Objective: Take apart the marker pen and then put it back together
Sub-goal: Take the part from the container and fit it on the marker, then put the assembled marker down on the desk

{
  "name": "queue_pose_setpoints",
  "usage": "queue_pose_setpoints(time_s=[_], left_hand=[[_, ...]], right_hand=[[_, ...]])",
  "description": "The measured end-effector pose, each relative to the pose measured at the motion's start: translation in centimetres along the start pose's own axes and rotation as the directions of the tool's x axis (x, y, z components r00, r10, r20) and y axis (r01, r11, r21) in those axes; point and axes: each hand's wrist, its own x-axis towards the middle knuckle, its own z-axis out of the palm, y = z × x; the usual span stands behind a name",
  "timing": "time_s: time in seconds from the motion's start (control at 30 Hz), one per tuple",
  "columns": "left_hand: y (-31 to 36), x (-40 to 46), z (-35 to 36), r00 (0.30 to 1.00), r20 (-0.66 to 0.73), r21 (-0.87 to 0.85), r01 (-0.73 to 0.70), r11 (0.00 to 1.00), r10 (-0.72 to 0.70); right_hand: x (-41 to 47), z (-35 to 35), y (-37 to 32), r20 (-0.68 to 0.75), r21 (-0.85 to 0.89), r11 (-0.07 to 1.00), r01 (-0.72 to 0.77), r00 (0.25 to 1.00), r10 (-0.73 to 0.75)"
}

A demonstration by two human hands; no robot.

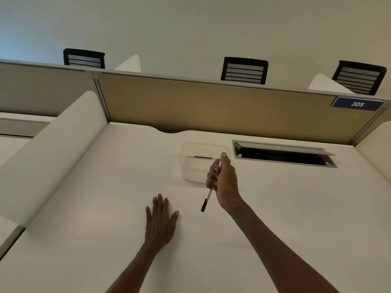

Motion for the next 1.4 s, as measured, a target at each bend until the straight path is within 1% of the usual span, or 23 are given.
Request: queue_pose_setpoints(time_s=[0.07,0.13,0.2,0.27,0.33,0.4,0.47,0.53,0.6,0.67,0.7,0.77,0.8,0.83,0.93,1.03,1.1,1.17,1.23,1.3,1.4], left_hand=[[1.1,-0.1,-0.8,1.0,-0.017,-0.19,0.012,0.982,-0.016],[2.9,-0.5,-2.1,0.997,-0.064,-0.413,0.005,0.911,-0.035],[4.7,-1.1,-3.6,0.995,-0.072,-0.635,0.006,0.772,-0.068],[6.5,-1.8,-5.1,0.998,-0.005,-0.809,0.031,0.587,-0.059],[7.6,-2.4,-6.2,0.997,0.075,-0.901,0.075,0.427,-0.017],[8.0,-2.9,-7.0,0.992,0.117,-0.943,0.096,0.319,0.046],[8.2,-3.3,-7.5,0.989,0.121,-0.959,0.094,0.268,0.088],[8.1,-3.5,-7.8,0.99,0.104,-0.971,0.08,0.226,0.095],[8.0,-3.5,-8.1,0.994,0.084,-0.978,0.068,0.198,0.072],[7.8,-3.3,-8.5,0.997,0.067,-0.98,0.058,0.188,0.042],[7.6,-3.1,-8.6,0.998,0.059,-0.98,0.052,0.191,0.028],[7.2,-2.7,-8.8,0.999,0.043,-0.977,0.043,0.207,-0.009],[6.9,-2.4,-8.9,0.999,0.035,-0.975,0.04,0.218,-0.028],[6.6,-2.1,-9.0,0.999,0.024,-0.972,0.033,0.233,-0.043],[5.8,-1.3,-9.3,0.997,-0.024,-0.963,-0.005,0.268,-0.068],[5.2,-0.7,-9.6,0.994,-0.047,-0.97,-0.021,0.24,-0.102],[5.0,-0.5,-9.7,0.994,-0.05,-0.971,-0.026,0.236,-0.096],[5.0,-0.5,-9.7,0.996,-0.049,-0.973,-0.031,0.228,-0.076],[5.3,-0.6,-9.6,0.997,-0.053,-0.973,-0.039,0.228,-0.057],[5.8,-0.7,-9.5,0.997,-0.052,-0.972,-0.038,0.233,-0.053],[6.6,-0.8,-9.0,0.997,-0.041,-0.971,-0.026,0.237,-0.058]], right_hand=[[0.2,-0.1,-0.1,-0.004,0.053,0.998,-0.02,1.0,0.02],[0.3,-0.1,-0.1,-0.009,0.094,0.996,-0.013,1.0,0.014],[0.3,0.0,0.0,-0.016,0.141,0.99,0.012,1.0,-0.009],[0.3,0.1,0.0,-0.032,0.183,0.982,0.036,0.999,-0.03],[0.4,0.2,0.1,-0.06,0.213,0.976,0.047,0.998,-0.035],[0.3,0.1,0.0,-0.079,0.229,0.972,0.054,0.996,-0.037],[0.2,0.0,-0.1,-0.083,0.233,0.971,0.058,0.996,-0.04],[-0.1,-0.2,-0.1,-0.078,0.214,0.975,0.064,0.996,-0.048],[-0.4,-0.6,0.0,-0.063,0.173,0.982,0.076,0.996,-0.066],[-0.6,-1.0,0.0,-0.042,0.076,0.99,0.116,0.993,-0.113],[-0.7,-1.3,0.0,-0.039,-0.018,0.989,0.146,0.988,-0.147],[-0.8,-2.2,0.0,-0.03,-0.234,0.95,0.207,0.975,-0.22],[-0.9,-2.8,0.0,-0.013,-0.303,0.925,0.227,0.97,-0.242],[-0.9,-3.4,-0.1,0.009,-0.338,0.912,0.231,0.97,-0.243],[-1.3,-5.4,-0.4,0.081,-0.373,0.913,0.167,0.986,-0.147],[-2.0,-7.3,-0.4,0.175,-0.511,0.852,0.114,0.984,-0.027],[-2.6,-8.3,0.0,0.226,-0.601,0.798,0.056,0.969,0.102],[-3.2,-8.8,0.4,0.258,-0.652,0.758,-0.006,0.939,0.229],[-3.9,-9.0,0.7,0.277,-0.692,0.721,-0.044,0.905,0.322],[-4.4,-9.0,1.2,0.275,-0.722,0.689,-0.059,0.889,0.365],[-5.1,-8.9,2.0,0.25,-0.761,0.648,-0.032,0.907,0.339]])
